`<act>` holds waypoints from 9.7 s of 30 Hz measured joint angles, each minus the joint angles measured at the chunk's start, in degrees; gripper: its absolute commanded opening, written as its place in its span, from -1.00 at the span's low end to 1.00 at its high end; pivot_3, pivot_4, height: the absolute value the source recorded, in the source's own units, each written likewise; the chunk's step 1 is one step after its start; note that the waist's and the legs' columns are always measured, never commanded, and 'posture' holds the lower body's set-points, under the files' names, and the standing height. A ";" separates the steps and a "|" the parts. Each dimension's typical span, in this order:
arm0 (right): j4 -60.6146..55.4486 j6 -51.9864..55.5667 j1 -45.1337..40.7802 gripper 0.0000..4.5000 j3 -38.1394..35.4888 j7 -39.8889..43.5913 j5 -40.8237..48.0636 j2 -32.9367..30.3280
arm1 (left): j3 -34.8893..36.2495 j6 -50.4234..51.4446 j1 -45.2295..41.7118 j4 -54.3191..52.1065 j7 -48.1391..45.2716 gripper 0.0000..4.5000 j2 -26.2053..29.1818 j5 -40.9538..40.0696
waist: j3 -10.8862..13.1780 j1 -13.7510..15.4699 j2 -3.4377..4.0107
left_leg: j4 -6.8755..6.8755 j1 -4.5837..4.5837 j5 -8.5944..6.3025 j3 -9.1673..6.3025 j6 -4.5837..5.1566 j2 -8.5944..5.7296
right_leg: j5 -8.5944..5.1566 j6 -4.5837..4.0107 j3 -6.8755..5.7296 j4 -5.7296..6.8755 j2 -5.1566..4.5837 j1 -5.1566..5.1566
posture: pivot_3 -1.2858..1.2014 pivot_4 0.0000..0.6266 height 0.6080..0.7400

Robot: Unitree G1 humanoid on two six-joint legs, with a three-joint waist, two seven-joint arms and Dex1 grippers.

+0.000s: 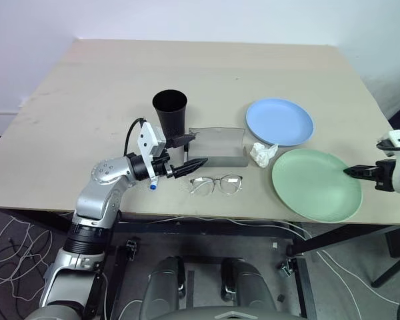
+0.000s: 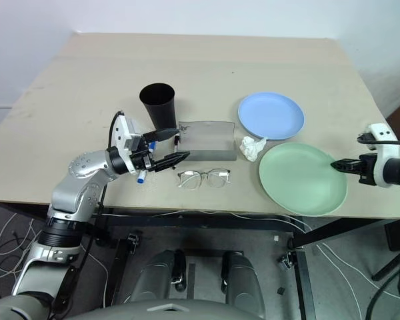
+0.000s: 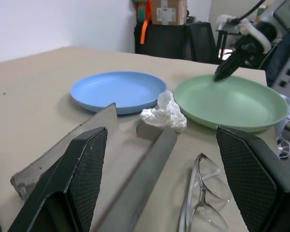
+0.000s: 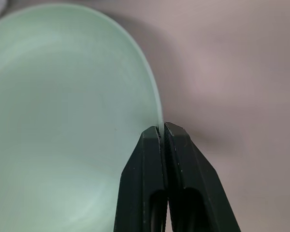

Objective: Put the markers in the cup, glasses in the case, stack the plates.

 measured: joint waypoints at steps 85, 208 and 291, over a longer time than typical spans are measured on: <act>11.61 -4.71 -35.00 0.98 7.04 -13.27 -10.45 25.92 | 1.10 -3.09 3.83 -0.39 1.51 0.66 2.51 0.95 | 0.02 -1.24 0.20 | 0.13 -0.15 0.11 1.13 0.28 0.08 | 0.33 0.00 0.95 0.83 0.11 -0.99 | 0.03 -0.52 0.59; 11.54 -9.21 -43.40 0.99 53.26 31.44 -6.95 39.29 | 6.53 -3.49 12.84 -3.32 0.31 0.66 8.09 -1.51 | 0.05 -1.52 0.21 | 0.11 -0.62 0.01 1.28 0.13 0.12 | 0.51 -0.11 0.85 0.66 0.06 -1.48 | 0.03 -0.52 0.59; 47.44 -40.78 -53.30 -0.98 32.17 20.69 -31.65 49.58 | 12.20 7.26 16.63 -17.42 7.95 0.66 11.87 -7.46 | 0.05 -1.76 0.21 | 0.13 -0.27 0.08 1.28 -0.02 0.18 | 0.42 -0.27 0.86 0.77 0.19 -1.20 | 0.03 -0.52 0.59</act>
